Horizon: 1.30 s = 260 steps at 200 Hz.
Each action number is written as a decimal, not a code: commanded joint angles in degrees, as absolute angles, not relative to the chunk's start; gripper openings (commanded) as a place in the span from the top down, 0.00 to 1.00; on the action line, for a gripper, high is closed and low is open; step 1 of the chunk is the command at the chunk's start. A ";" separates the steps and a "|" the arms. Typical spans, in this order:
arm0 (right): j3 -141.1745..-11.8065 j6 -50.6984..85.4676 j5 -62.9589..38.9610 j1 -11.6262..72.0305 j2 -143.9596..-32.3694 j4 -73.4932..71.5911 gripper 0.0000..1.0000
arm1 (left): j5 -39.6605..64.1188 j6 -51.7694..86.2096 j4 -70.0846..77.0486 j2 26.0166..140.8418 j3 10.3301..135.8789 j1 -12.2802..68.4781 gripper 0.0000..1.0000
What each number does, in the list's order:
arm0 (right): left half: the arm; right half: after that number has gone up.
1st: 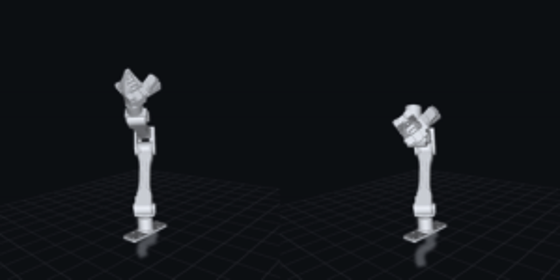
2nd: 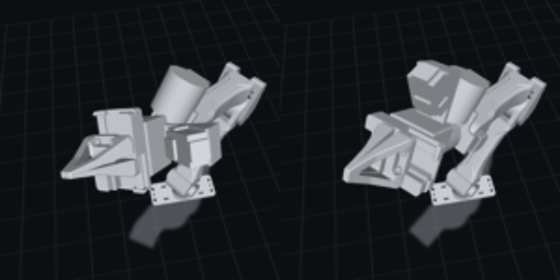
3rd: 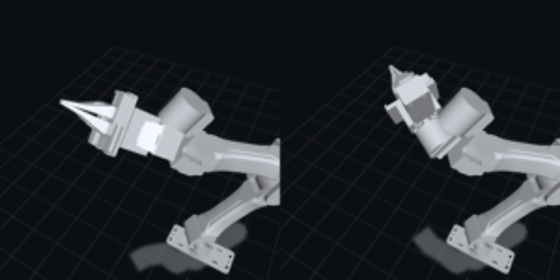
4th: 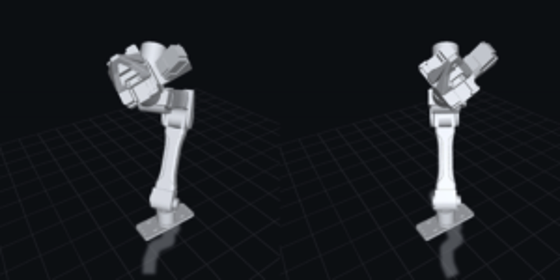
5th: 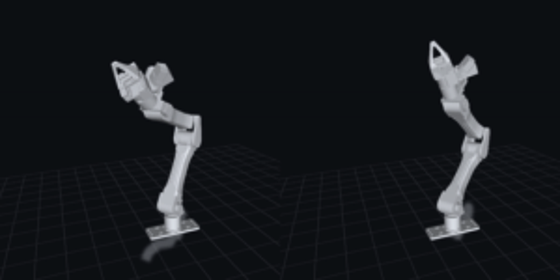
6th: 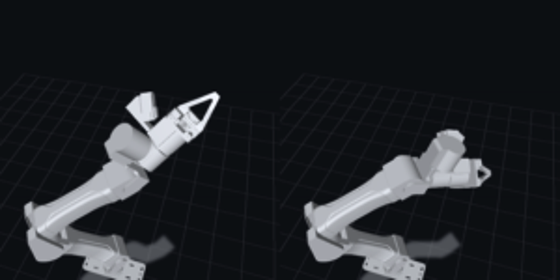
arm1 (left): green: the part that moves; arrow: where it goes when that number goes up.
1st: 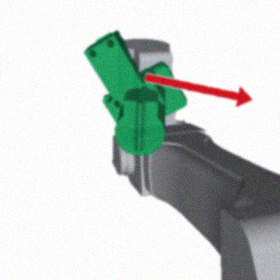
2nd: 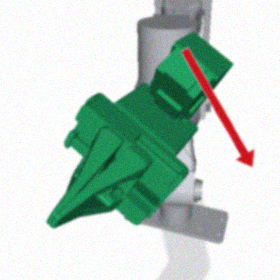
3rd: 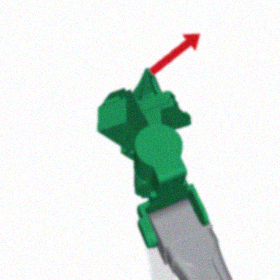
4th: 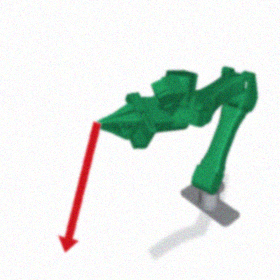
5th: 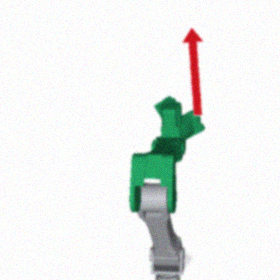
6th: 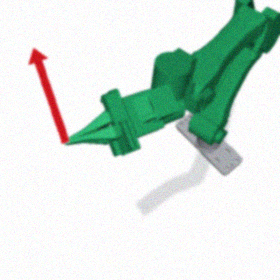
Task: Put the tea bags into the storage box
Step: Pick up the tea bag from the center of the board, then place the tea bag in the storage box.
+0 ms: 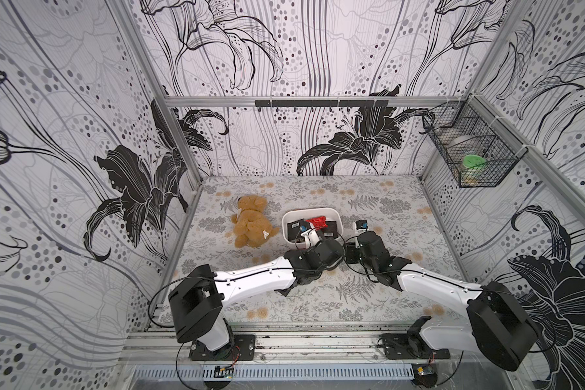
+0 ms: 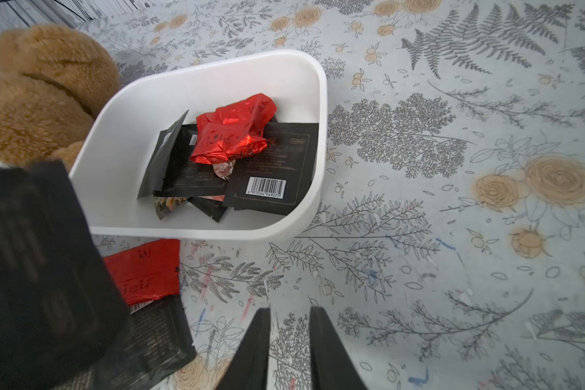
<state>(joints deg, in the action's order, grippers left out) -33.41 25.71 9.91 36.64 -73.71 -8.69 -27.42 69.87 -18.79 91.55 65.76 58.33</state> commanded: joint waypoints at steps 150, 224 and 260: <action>-32.94 23.29 4.57 36.82 -74.68 -15.00 0.70 | -15.12 57.20 -13.55 106.17 75.47 38.83 0.92; -33.40 22.93 2.29 36.78 -75.64 -15.62 0.69 | -17.58 57.17 -14.14 96.47 67.60 37.89 0.54; -33.13 22.07 -5.03 36.86 -76.52 -18.68 0.66 | -17.03 58.77 -11.11 86.09 58.49 37.99 0.48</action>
